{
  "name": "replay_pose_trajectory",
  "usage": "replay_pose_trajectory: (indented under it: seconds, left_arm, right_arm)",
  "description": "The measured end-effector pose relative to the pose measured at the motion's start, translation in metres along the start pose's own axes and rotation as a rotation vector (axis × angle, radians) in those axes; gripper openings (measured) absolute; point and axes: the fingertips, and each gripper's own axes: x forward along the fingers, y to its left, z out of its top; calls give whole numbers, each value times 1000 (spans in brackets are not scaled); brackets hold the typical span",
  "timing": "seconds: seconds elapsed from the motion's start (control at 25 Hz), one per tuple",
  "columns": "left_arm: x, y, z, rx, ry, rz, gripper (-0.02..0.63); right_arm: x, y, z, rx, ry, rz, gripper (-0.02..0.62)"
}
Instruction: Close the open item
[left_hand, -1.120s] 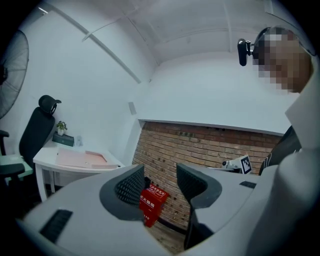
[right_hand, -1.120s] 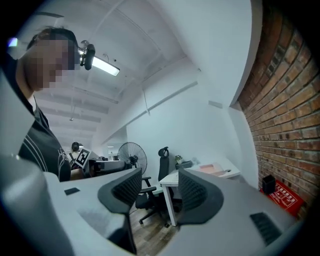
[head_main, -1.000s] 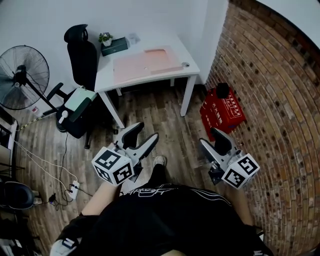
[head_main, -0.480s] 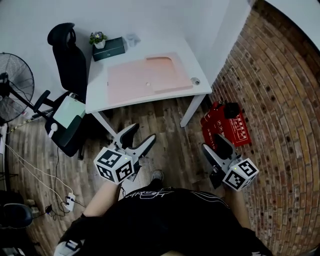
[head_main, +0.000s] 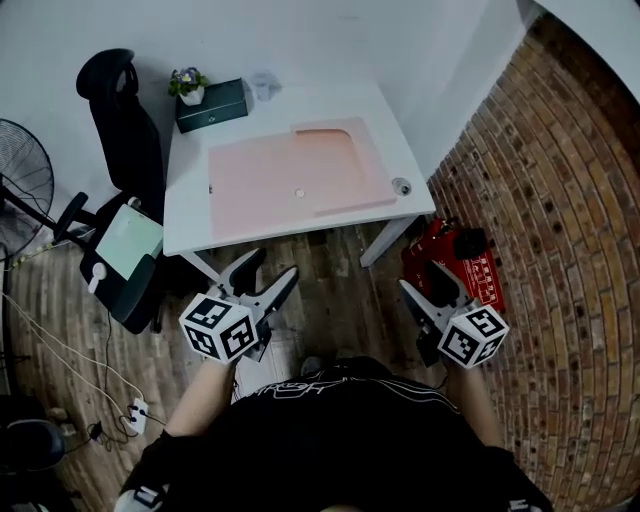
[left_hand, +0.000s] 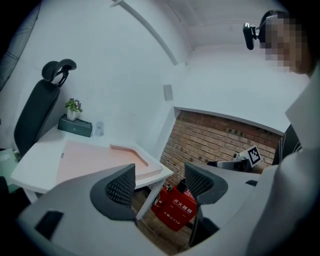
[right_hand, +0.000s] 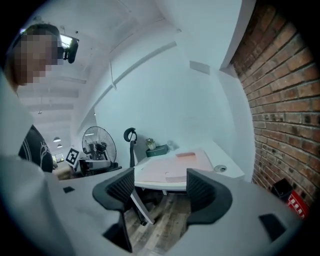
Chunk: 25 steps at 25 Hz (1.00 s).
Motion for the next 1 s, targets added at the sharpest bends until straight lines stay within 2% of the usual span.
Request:
replay_pose_trajectory:
  seconds: [0.16,0.52,0.64,0.84,1.0]
  left_arm:
    - [14,19,4,-1,14,32,310]
    - [54,59,24,-28,29,124,310]
    - [70,78,34,-49,22,171,310]
    - [97,120,47,-84,6,268,310]
    - [113,147,55,-125,-15,321,310]
  right_arm:
    - [35,-27,2,8,16,-23,299]
    - [135,-91,29,-47,67,8,308]
    - [172,-117,29,-46,111,12,308]
    - [231,-167,19,-101,193,-82,314]
    - [270,-190,0,-114,287,-74,319]
